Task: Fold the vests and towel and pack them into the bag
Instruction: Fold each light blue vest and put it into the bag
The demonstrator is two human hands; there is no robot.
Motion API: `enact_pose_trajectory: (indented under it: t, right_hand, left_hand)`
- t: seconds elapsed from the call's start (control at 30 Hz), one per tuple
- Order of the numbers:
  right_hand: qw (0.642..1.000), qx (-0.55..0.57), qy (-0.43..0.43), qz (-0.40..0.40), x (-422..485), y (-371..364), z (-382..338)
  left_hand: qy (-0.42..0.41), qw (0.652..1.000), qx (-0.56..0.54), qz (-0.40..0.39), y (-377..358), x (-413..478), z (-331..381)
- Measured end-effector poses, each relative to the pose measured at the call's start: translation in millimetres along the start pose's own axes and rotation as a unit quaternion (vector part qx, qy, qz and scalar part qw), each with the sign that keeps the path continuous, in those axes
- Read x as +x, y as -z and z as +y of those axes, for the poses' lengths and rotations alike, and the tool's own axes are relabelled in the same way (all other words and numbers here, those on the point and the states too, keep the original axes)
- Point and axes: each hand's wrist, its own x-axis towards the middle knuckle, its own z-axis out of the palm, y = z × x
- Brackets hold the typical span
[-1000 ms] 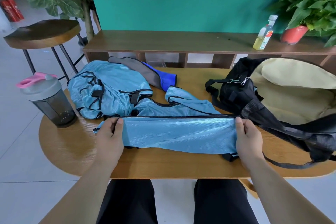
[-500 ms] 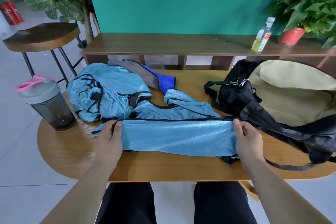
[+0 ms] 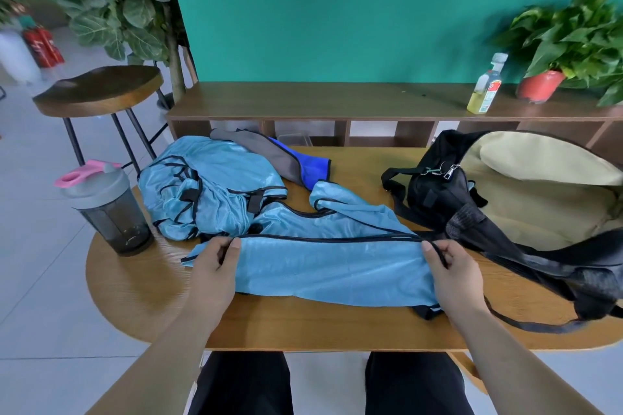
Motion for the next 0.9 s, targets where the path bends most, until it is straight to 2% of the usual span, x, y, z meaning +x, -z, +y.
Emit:
enact_pose_trajectory:
  t: [0.1, 0.3, 0.47, 0.6, 0.8, 0.9]
  right_hand:
    - [1.0, 0.005, 0.016, 0.017, 1, 5, -22]
    - [0.992, 0.013, 0.118, 0.044, 43, 50, -132]
    - [0.97, -0.07, 0.229, 0.031, 75, 109, -222]
    - [0.956, -0.111, 0.269, 0.041, 79, 141, -269]
    - [0.944, -0.037, 0.294, 0.142, 68, 161, -320]
    - [0.936, 0.012, 0.293, 0.195, 59, 166, -342]
  left_hand:
    - [0.003, 1.0, -0.014, 0.002, 15, 12, 17]
    - [-0.087, 0.996, -0.012, 0.014, 62, 68, 129]
    - [-0.151, 0.988, 0.01, -0.008, 108, 103, 223]
    - [-0.205, 0.978, 0.033, -0.03, 131, 104, 281]
    - [-0.253, 0.964, -0.057, 0.057, 143, 96, 346]
    - [-0.298, 0.944, -0.077, 0.115, 145, 91, 370]
